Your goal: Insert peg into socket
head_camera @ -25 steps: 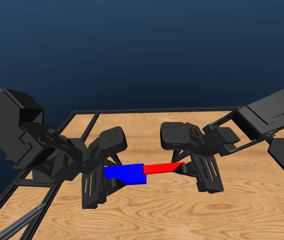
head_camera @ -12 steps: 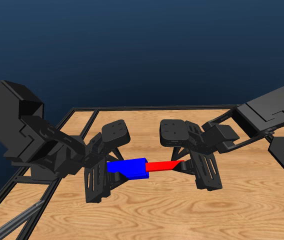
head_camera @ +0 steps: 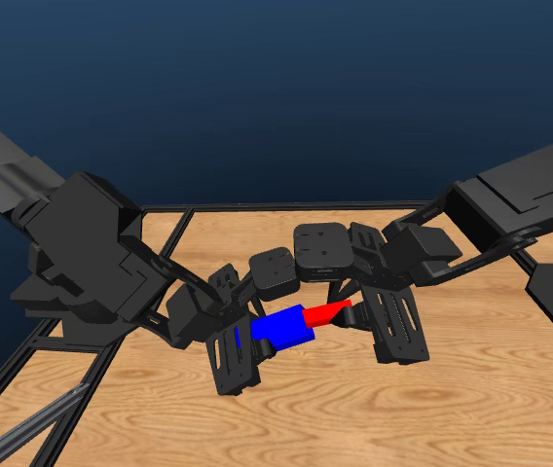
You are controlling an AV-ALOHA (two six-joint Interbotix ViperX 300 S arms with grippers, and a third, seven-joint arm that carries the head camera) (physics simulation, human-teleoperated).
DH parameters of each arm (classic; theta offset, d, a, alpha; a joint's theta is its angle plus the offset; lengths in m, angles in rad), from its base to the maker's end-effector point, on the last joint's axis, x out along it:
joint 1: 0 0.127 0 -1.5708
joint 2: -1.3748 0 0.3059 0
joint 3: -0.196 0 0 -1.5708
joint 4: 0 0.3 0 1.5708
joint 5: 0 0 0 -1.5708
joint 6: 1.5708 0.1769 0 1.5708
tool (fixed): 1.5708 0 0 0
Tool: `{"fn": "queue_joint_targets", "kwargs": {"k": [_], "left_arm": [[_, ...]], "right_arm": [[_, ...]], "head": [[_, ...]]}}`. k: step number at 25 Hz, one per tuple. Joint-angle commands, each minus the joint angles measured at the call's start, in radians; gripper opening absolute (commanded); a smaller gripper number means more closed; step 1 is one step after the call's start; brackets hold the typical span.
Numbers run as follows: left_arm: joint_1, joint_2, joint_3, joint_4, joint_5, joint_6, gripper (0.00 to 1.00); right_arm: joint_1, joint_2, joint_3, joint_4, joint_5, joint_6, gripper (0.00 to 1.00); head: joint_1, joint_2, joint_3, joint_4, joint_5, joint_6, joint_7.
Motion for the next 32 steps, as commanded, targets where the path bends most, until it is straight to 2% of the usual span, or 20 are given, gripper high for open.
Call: {"fn": "queue_joint_targets", "kwargs": {"k": [1, 2, 3, 4, 9, 10, 11, 12, 16, 17, 21, 23, 27, 29, 30, 31, 32], "left_arm": [[0.031, 0.019, -0.028, -0.012, -0.052, 0.043, 0.00], [0.034, 0.010, -0.034, -0.023, -0.066, 0.058, 0.00], [0.043, 0.020, -0.047, -0.015, -0.074, 0.062, 0.00], [0.051, 0.010, -0.061, -0.014, -0.074, 0.062, 0.00], [0.062, -0.003, -0.053, -0.025, -0.092, 0.102, 0.00], [0.058, 0.000, -0.070, -0.027, -0.085, 0.100, 0.00], [0.059, 0.008, -0.058, -0.026, -0.090, 0.098, 0.00], [0.057, 0.014, -0.054, -0.032, -0.083, 0.096, 0.00], [0.053, -0.007, -0.042, -0.027, -0.085, 0.079, 0.00], [0.051, -0.006, -0.038, -0.027, -0.076, 0.077, 0.00], [0.048, -0.012, -0.035, -0.033, -0.077, 0.081, 0.00], [0.026, -0.021, 0.012, -0.055, -0.048, 0.072, 0.00], [0.010, -0.045, 0.036, -0.078, -0.031, 0.060, 0.00], [0.008, -0.053, 0.032, -0.079, -0.031, 0.057, 0.00], [0.003, -0.035, 0.027, -0.078, -0.029, 0.059, 0.00], [-0.009, -0.053, 0.057, -0.094, -0.010, 0.052, 0.00], [-0.006, -0.058, 0.055, -0.094, -0.008, 0.050, 0.00]], "right_arm": [[-0.014, -0.011, -0.060, 0.004, 0.005, -0.014, 0.00], [-0.013, -0.013, -0.069, 0.006, 0.008, -0.016, 0.00], [-0.014, 0.023, -0.090, 0.023, -0.016, -0.029, 0.00], [-0.017, 0.031, -0.098, 0.040, -0.026, -0.042, 0.00], [-0.023, 0.071, -0.111, 0.075, -0.064, -0.059, 0.00], [-0.024, 0.070, -0.113, 0.077, -0.065, -0.061, 0.00], [-0.024, 0.069, -0.114, 0.080, -0.067, -0.063, 0.00], [-0.028, 0.098, -0.121, 0.094, -0.106, -0.066, 0.00], [-0.036, 0.089, -0.098, 0.109, -0.124, -0.072, 0.02], [-0.040, 0.087, -0.091, 0.117, -0.122, -0.069, 1.00], [-0.046, 0.073, -0.065, 0.120, -0.142, -0.066, 1.00], [-0.056, 0.036, 0.005, 0.123, -0.175, -0.018, 1.00], [-0.057, 0.009, 0.067, 0.120, -0.219, 0.018, 1.00], [-0.054, 0.002, 0.081, 0.114, -0.238, 0.032, 1.00], [-0.055, 0.003, 0.079, 0.114, -0.233, 0.031, 1.00], [-0.054, -0.009, 0.100, 0.114, -0.248, 0.040, 1.00], [-0.051, -0.009, 0.107, 0.110, -0.257, 0.044, 0.00]], "head": [[-0.002, 0.003, -0.017, 0.000, -0.007, -0.002, 0.003], [-0.002, 0.003, -0.017, 0.000, -0.007, -0.002, 0.003], [-0.001, 0.002, -0.017, 0.000, -0.009, -0.003, 0.005], [-0.001, 0.002, -0.017, 0.000, -0.010, -0.004, 0.007], [0.000, 0.001, -0.018, 0.000, -0.012, -0.003, 0.009], [0.000, 0.001, -0.018, 0.000, -0.012, -0.003, 0.009], [0.000, 0.001, -0.018, 0.000, -0.012, -0.003, 0.009], [0.000, 0.003, -0.019, 0.000, -0.014, -0.004, 0.013], [0.001, 0.003, -0.021, 0.001, -0.017, -0.004, 0.013], [0.001, 0.003, -0.021, 0.001, -0.017, -0.004, 0.013], [0.001, 0.001, -0.021, 0.001, -0.019, -0.003, 0.013], [-0.008, -0.004, -0.021, 0.000, -0.022, 0.004, 0.022], [-0.018, -0.004, -0.021, -0.001, -0.024, 0.011, 0.030], [-0.018, -0.004, -0.021, -0.001, -0.024, 0.011, 0.031], [-0.019, -0.004, -0.021, -0.001, -0.024, 0.011, 0.031], [-0.025, -0.002, -0.022, -0.001, -0.023, 0.015, 0.041], [-0.026, -0.002, -0.023, -0.001, -0.023, 0.017, 0.042]]}}
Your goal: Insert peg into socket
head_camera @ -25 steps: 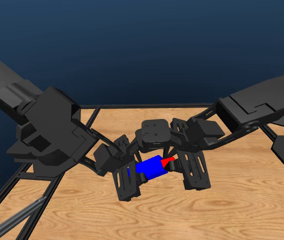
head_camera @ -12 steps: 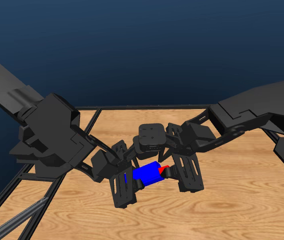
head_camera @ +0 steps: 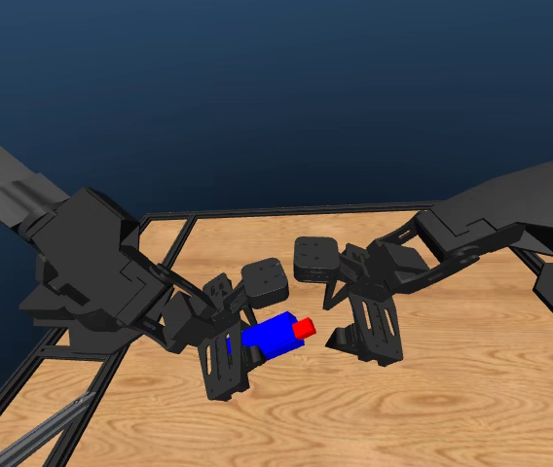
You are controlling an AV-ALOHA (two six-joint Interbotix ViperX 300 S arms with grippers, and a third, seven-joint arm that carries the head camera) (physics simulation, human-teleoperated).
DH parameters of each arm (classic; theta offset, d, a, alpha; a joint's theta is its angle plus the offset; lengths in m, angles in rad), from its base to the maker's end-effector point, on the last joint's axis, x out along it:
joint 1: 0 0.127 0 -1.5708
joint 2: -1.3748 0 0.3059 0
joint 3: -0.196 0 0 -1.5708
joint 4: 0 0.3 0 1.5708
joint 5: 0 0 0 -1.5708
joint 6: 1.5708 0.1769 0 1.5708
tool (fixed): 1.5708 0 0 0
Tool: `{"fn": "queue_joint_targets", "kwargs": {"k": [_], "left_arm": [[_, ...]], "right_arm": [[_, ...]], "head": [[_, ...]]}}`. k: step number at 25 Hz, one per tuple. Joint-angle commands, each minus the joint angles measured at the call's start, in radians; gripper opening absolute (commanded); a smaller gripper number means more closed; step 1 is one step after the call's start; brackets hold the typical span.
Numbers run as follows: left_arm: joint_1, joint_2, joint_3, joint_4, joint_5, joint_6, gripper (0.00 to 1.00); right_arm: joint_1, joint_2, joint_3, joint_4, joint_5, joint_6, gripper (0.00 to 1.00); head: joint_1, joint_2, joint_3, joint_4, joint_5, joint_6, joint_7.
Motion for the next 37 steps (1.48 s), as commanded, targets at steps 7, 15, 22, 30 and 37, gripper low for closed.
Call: {"fn": "queue_joint_targets", "kwargs": {"k": [7, 15, 22, 30, 37], "left_arm": [[-0.014, -0.036, 0.006, -0.016, 0.021, -0.004, 0.00], [-0.011, -0.031, -0.001, -0.017, 0.008, 0.000, 0.00], [-0.011, -0.031, 0.000, -0.019, -0.003, -0.002, 0.00], [-0.023, -0.033, 0.010, -0.013, 0.007, -0.018, 0.00], [-0.017, -0.032, 0.008, -0.013, 0.016, -0.014, 0.00]], "right_arm": [[0.009, -0.034, 0.003, -0.028, -0.092, 0.020, 0.00], [0.006, 0.014, -0.064, -0.014, -0.157, 0.000, 0.00], [0.002, 0.065, -0.123, 0.011, -0.184, -0.032, 0.00], [-0.017, 0.023, -0.018, 0.024, -0.195, 0.003, 0.00], [-0.018, -0.067, 0.109, 0.014, -0.246, 0.067, 0.00]], "head": [[-0.013, 0.003, -0.022, 0.000, -0.010, 0.007, 0.015], [-0.008, 0.004, -0.021, 0.001, -0.008, 0.005, 0.016], [0.000, 0.006, -0.022, 0.002, -0.012, 0.003, 0.012], [0.003, 0.002, -0.023, 0.003, -0.016, 0.004, 0.012], [-0.014, -0.004, -0.023, -0.001, -0.021, 0.007, 0.016]]}}
